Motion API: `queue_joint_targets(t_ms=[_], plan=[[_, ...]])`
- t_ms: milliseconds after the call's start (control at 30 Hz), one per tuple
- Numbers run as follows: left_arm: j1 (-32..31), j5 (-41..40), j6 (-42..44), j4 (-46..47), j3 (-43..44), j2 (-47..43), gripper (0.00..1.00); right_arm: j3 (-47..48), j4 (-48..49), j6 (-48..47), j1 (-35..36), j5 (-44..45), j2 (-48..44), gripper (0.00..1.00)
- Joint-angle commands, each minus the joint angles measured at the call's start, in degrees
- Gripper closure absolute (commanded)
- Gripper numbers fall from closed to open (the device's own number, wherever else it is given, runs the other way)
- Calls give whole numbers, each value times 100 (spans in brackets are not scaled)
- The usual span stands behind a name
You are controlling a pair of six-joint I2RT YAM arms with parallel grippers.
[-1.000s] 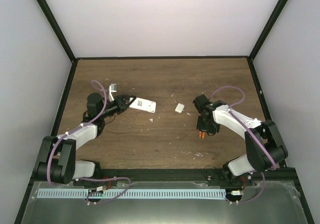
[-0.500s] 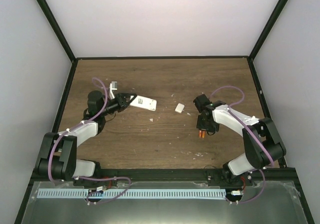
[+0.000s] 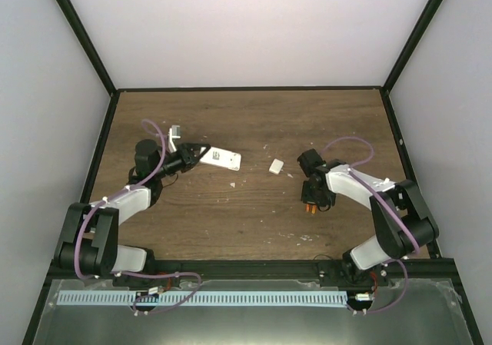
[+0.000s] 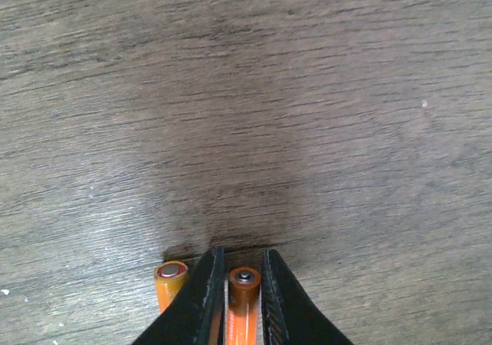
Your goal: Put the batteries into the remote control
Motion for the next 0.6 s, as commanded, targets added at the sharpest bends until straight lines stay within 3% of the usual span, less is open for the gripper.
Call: queue_joint_targets(t_ms=[0,300,567], plan=[[-20,19,-154,468,-100,30,100,-333,62,27,-54,-57,33,89],[-25,-137,-289,642,-424,-130,100,-301,15,-29,-54,-218,-15,93],[-110,-439,-787,1754,-1050,84,100,145,-435,-247,-54,314,-246,99]])
